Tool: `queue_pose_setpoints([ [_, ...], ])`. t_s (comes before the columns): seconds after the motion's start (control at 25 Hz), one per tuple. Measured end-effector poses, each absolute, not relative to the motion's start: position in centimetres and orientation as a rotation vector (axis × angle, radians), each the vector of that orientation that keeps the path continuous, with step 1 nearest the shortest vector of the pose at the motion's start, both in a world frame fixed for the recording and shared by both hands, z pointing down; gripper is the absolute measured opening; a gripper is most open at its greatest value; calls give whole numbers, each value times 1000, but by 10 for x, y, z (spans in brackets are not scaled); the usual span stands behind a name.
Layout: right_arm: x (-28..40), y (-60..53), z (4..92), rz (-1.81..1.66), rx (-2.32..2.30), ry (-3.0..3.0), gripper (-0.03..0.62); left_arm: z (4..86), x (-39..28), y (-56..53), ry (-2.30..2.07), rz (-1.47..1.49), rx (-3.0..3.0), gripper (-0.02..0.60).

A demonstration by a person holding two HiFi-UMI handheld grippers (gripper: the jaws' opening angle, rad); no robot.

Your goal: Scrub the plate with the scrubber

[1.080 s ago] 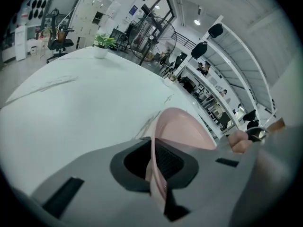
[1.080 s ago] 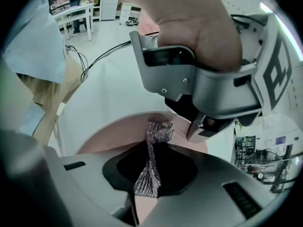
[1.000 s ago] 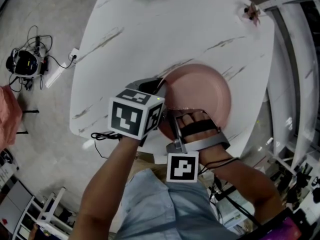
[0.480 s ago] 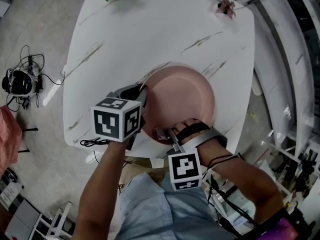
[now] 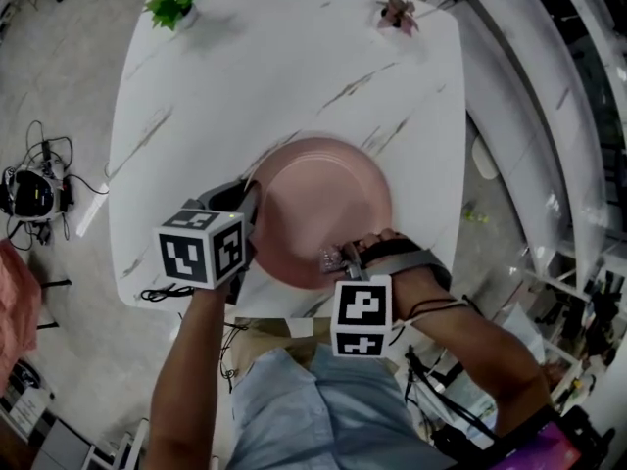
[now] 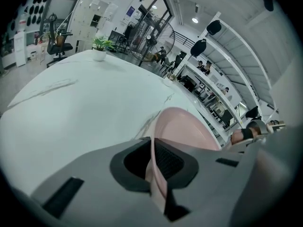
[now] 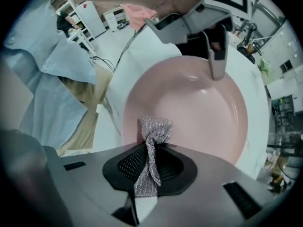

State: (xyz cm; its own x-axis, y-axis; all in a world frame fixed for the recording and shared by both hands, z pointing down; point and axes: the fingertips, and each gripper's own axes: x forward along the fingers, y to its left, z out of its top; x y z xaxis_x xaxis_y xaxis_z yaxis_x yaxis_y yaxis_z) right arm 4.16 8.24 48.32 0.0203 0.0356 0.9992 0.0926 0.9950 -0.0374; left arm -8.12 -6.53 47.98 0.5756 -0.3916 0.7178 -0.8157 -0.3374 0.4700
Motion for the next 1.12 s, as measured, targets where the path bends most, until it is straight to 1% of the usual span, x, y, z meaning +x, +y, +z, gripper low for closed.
queue_pose_setpoints([
  [0.24, 67, 43, 485, 48, 111, -1468, 71, 480, -81, -62, -972, 614, 1939, 18],
  [0.64, 79, -26, 482, 142, 352, -1483, 73, 478, -79, -62, -964, 617, 1947, 18],
  [0.84, 71, -62, 482, 84, 418, -1493, 74, 478, -78, -61, -957, 624, 1954, 18],
  [1.12, 36, -87, 481, -43, 365, -1552, 74, 478, -76, -62, -948, 633, 1956, 18],
])
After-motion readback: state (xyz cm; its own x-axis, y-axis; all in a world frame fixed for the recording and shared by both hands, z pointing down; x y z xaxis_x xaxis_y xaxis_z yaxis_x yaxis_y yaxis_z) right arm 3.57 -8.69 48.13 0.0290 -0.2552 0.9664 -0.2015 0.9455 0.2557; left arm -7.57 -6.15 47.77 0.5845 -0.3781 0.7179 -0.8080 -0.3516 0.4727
